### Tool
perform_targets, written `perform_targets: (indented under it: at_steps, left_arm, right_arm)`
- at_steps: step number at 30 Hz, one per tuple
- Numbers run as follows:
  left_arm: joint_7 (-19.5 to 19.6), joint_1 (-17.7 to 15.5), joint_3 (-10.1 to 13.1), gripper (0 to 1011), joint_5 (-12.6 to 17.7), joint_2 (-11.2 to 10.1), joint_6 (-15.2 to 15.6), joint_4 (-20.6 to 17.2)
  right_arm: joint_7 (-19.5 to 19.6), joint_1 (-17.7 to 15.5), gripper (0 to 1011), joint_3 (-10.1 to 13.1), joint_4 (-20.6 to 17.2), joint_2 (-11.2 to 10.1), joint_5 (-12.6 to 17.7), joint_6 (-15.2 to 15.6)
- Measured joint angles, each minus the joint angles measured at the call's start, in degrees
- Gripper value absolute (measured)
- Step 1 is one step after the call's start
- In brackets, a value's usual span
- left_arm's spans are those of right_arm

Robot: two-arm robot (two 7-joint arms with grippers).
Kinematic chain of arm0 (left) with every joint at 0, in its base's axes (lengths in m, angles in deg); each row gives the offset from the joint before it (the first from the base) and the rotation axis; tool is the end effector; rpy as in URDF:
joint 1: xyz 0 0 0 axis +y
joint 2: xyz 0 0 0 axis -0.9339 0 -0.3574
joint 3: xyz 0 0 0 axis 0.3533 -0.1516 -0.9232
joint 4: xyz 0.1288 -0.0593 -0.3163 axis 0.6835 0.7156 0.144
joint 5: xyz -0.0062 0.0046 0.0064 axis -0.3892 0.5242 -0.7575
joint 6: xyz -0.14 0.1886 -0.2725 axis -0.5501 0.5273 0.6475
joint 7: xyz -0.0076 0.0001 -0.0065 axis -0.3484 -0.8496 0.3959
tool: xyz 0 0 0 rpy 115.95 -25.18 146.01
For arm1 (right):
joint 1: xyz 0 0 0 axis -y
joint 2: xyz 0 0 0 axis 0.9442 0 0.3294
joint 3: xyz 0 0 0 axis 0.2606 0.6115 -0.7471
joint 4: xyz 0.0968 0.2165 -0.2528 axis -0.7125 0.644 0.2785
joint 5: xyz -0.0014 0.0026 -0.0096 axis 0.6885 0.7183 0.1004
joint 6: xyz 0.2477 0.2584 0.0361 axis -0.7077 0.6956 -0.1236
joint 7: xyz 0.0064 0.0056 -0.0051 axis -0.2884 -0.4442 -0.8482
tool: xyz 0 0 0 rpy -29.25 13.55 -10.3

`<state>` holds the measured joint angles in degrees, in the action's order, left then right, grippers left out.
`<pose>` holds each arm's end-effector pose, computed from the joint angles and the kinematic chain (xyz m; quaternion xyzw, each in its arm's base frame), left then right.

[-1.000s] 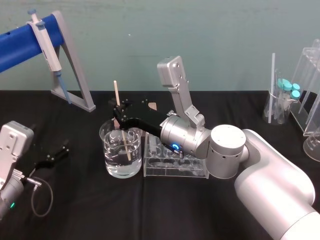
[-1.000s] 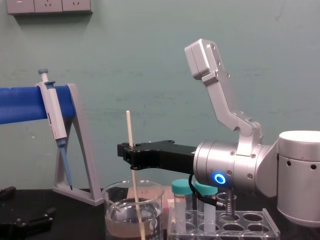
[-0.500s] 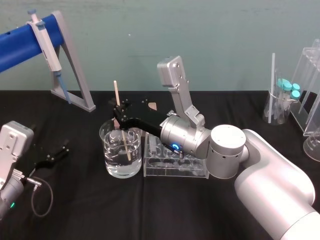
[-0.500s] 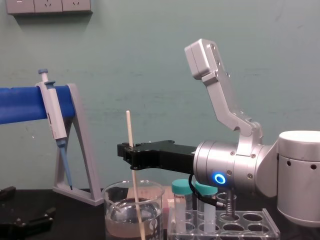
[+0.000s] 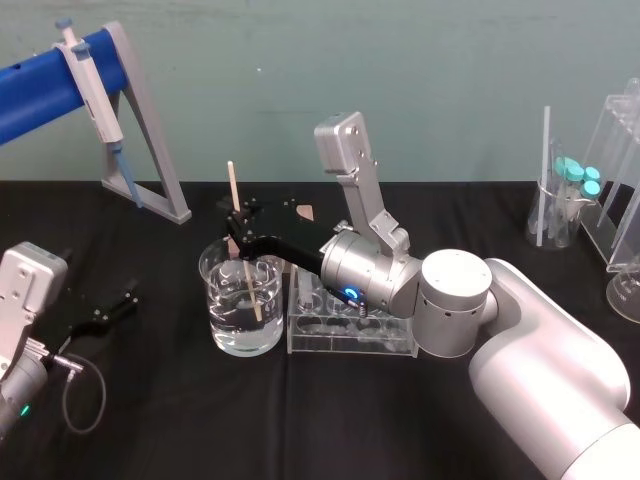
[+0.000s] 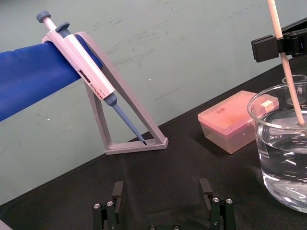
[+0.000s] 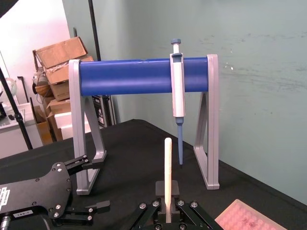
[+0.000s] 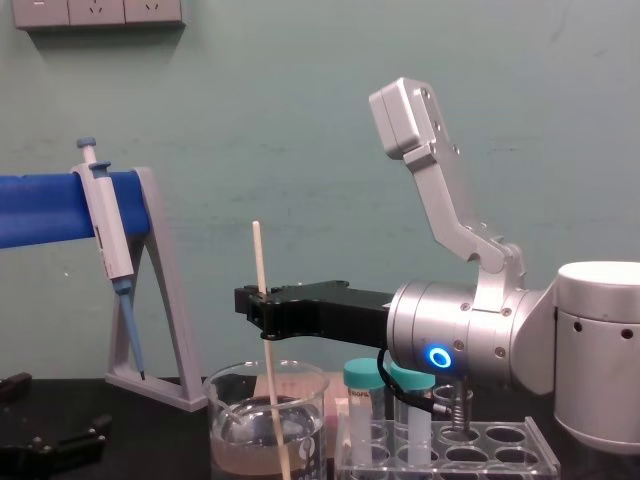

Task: Hold the thermometer with one hand and immerse one end into the beaker, then reinsert it into the test tube rack.

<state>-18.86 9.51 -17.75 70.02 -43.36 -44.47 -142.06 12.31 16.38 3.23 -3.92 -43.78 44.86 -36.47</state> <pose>0.4154 0.1013 -0.3576 0.1415 -0.1323 0.5799 0.7913 0.5460 0.1178 -0.2857 -0.0113 -0.0022 -0.3269 0.9450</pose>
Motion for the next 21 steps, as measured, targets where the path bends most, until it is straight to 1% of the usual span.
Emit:
perform_targets:
  at_steps: [21]
  left_arm:
    - [0.00,0.00,0.00,1004,0.00,0.00,0.00,0.00]
  right_arm:
    - [0.00,0.00,48,0.00,0.00,0.00,0.00,0.00]
